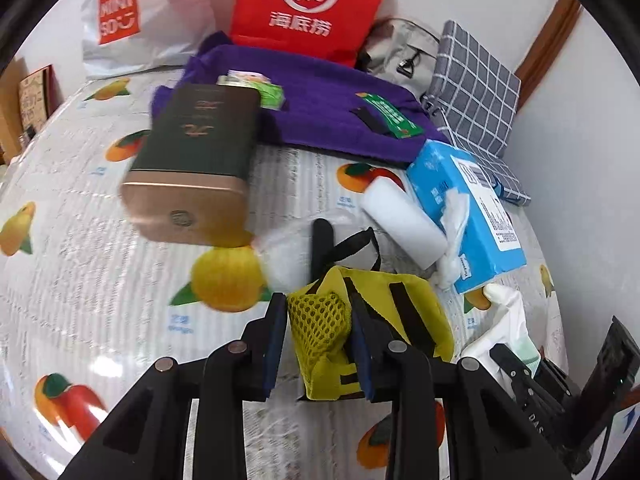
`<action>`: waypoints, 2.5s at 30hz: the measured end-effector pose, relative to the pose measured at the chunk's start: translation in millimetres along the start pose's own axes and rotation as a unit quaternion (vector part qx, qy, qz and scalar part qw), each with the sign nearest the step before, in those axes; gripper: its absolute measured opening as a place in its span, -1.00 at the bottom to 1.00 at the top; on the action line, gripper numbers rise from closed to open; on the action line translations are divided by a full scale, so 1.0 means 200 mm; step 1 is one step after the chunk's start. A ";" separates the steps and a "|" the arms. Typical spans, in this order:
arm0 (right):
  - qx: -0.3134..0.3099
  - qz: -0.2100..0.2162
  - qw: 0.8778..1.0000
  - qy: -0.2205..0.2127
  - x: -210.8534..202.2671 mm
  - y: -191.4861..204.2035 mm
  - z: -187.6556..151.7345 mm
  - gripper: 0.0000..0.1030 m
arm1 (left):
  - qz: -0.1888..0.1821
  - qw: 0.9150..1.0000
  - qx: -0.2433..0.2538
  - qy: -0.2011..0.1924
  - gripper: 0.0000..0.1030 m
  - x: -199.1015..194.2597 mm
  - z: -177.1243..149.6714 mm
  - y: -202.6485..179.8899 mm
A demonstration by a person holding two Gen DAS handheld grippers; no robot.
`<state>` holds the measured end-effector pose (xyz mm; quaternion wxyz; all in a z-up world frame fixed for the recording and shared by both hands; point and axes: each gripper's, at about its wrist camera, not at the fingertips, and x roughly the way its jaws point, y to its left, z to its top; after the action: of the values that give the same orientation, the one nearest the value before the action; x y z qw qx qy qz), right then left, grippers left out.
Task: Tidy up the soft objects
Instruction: 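Grasp the yellow mesh pouch with the left tool while the right tool holds the glove, then lift and carry the yellow pouch and the glove toward the purple towel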
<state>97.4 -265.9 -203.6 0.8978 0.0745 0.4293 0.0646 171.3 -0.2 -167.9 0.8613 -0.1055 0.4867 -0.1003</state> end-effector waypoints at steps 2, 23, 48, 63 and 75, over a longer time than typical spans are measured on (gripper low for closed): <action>-0.002 -0.004 1.000 0.003 0.00 0.01 0.00 -0.63 | 0.007 1.000 -0.006 -0.004 -0.43 -0.04 -0.02 0.05; -0.015 -0.018 1.000 0.011 0.02 0.03 0.01 -0.61 | 0.083 0.996 -0.007 -0.008 -0.29 0.01 -0.12 0.32; -0.004 0.006 1.000 -0.028 -0.16 0.05 0.12 -0.72 | 0.046 0.998 -0.003 -0.042 -0.50 -0.22 -0.10 0.32; -0.022 -0.006 0.996 -0.090 -0.45 0.07 0.39 -0.72 | 0.045 0.995 -0.010 -0.089 -0.50 -0.47 0.11 0.26; -0.030 -0.007 0.992 -0.119 -0.48 0.10 0.70 -0.72 | 0.057 0.992 -0.011 -0.113 -0.50 -0.51 0.32 0.21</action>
<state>146.6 -274.5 -40.2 0.9449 0.0518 0.3174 0.0613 178.5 73.4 -64.6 0.9139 -0.0974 0.3927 -0.0332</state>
